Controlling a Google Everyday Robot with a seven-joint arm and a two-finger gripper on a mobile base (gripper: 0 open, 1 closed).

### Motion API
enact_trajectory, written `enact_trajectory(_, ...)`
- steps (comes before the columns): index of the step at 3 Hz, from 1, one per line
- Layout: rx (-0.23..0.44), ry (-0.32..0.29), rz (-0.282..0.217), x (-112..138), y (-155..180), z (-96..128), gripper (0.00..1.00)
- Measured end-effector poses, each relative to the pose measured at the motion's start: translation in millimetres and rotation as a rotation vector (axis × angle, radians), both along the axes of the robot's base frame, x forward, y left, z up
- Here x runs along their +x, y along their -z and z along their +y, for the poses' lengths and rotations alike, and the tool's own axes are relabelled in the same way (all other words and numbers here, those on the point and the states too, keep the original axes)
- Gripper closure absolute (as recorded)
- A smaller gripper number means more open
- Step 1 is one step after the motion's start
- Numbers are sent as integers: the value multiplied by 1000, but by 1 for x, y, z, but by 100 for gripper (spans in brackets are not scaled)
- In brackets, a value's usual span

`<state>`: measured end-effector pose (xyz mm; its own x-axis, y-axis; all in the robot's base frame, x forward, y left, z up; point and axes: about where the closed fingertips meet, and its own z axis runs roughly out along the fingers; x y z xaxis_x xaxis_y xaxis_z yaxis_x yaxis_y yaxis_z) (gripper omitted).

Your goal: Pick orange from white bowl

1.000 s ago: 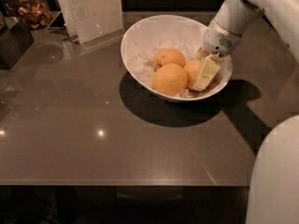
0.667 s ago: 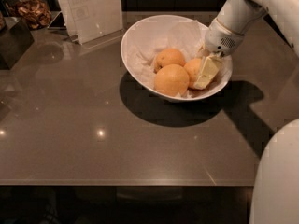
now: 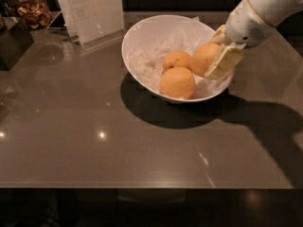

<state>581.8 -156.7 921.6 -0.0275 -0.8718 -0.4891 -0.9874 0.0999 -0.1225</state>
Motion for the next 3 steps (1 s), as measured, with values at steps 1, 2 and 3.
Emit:
enact_trajectory(1,106,-34,-84,-22,-32,-5,100)
enact_trajectory(2,213,-67,-153,-48,-56,-12,100)
enact_trajectory(3,249,-60,-234,-78,-75,-22,100)
